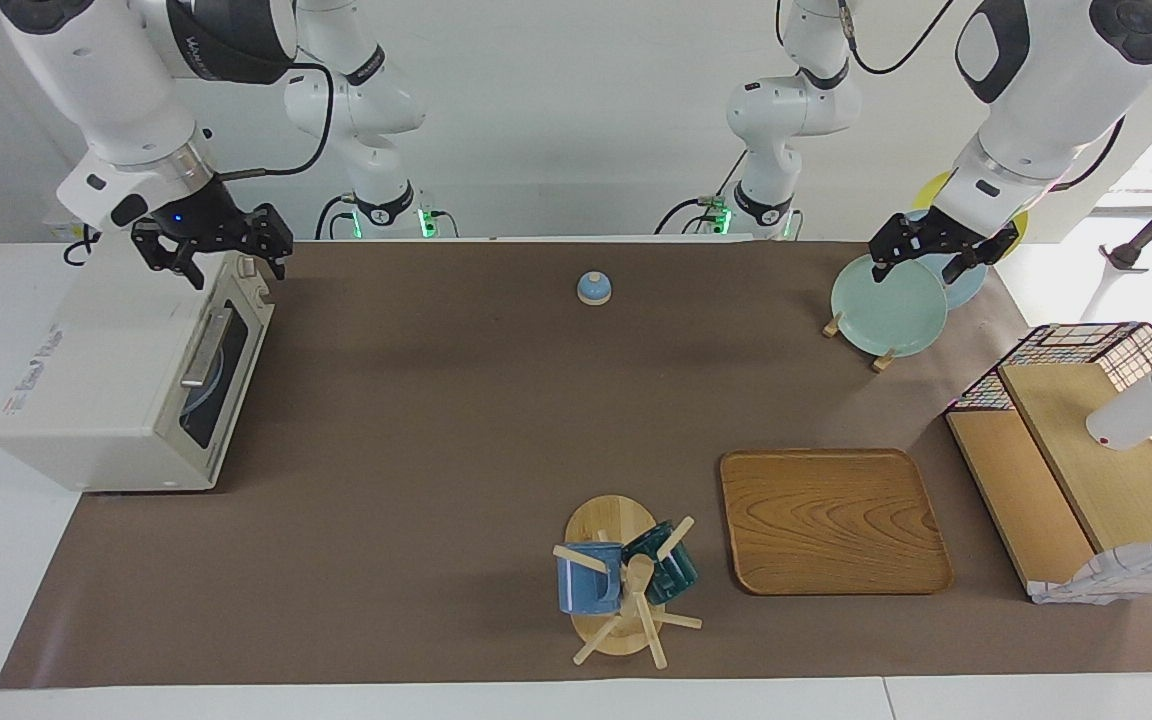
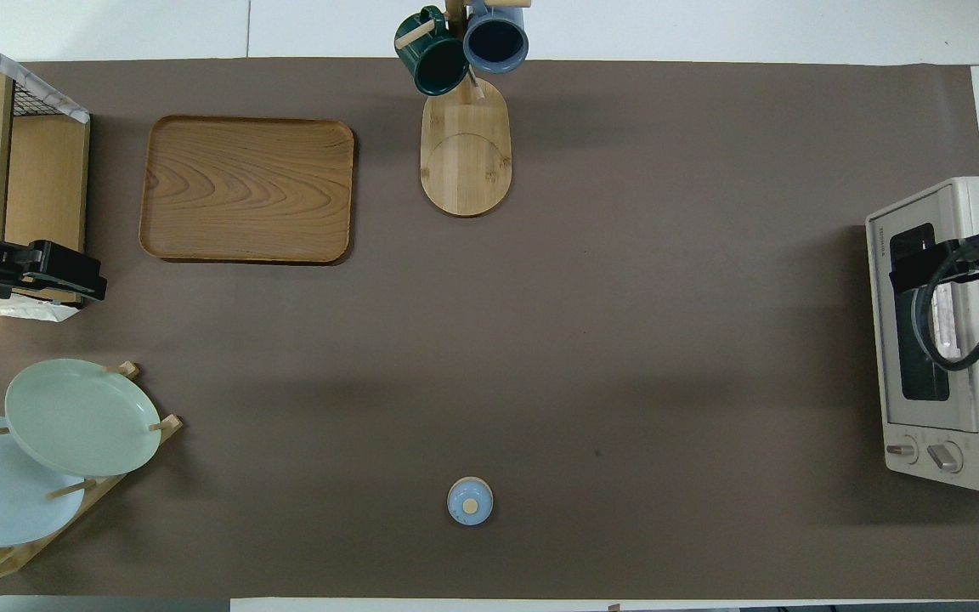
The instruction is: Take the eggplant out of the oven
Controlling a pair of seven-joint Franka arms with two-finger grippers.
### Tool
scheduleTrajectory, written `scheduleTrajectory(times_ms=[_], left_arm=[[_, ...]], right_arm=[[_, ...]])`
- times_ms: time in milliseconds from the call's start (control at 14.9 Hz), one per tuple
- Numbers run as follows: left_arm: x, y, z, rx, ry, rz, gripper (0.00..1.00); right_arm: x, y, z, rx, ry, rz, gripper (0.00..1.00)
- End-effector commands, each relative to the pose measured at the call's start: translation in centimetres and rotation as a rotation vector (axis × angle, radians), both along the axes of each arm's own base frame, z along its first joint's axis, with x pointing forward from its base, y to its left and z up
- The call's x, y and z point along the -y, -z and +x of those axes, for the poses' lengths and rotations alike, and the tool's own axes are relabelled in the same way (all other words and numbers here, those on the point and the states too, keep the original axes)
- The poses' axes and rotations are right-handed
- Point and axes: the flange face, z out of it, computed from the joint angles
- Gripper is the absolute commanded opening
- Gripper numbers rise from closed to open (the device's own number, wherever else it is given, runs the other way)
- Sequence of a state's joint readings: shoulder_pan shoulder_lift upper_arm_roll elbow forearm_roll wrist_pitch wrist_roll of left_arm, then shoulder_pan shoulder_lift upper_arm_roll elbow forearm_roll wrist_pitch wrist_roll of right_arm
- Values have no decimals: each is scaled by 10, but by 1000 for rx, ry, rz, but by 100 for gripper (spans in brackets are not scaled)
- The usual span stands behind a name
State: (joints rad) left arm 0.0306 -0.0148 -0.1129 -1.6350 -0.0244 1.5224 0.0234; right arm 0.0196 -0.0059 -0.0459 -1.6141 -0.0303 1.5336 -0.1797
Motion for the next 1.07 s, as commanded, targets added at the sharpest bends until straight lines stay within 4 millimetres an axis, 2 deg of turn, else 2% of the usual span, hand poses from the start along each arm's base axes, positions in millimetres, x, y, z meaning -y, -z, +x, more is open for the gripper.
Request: scheduleTrajectory(times_ms=[0, 268, 402, 469, 535, 602, 736, 1004], left_arm=[[-3, -1, -2, -3, 7, 19, 100], [-3, -1, -2, -3, 7, 19, 100], [-3, -1, -2, -3, 7, 19, 100], [-3, -1, -2, -3, 7, 20, 100], [-3, -1, -2, -3, 7, 19, 100], [-3, -1, -2, -3, 7, 20, 100], [-3, -1, -2, -3, 7, 20, 100], [-3, -1, -2, -3, 7, 20, 100]], right_arm=[[-1, -3, 0, 5, 20, 7, 100], [-2, -2, -5, 0, 20, 8, 100], [14, -1, -6, -5, 11, 14, 100], [15, 0, -6, -5, -2, 16, 81], [15, 0, -6, -5, -4, 14, 30], [13, 4, -7, -5, -4, 14, 0], [15, 15, -9, 34, -33, 15, 0], [22, 52, -18, 80, -43, -12, 0]])
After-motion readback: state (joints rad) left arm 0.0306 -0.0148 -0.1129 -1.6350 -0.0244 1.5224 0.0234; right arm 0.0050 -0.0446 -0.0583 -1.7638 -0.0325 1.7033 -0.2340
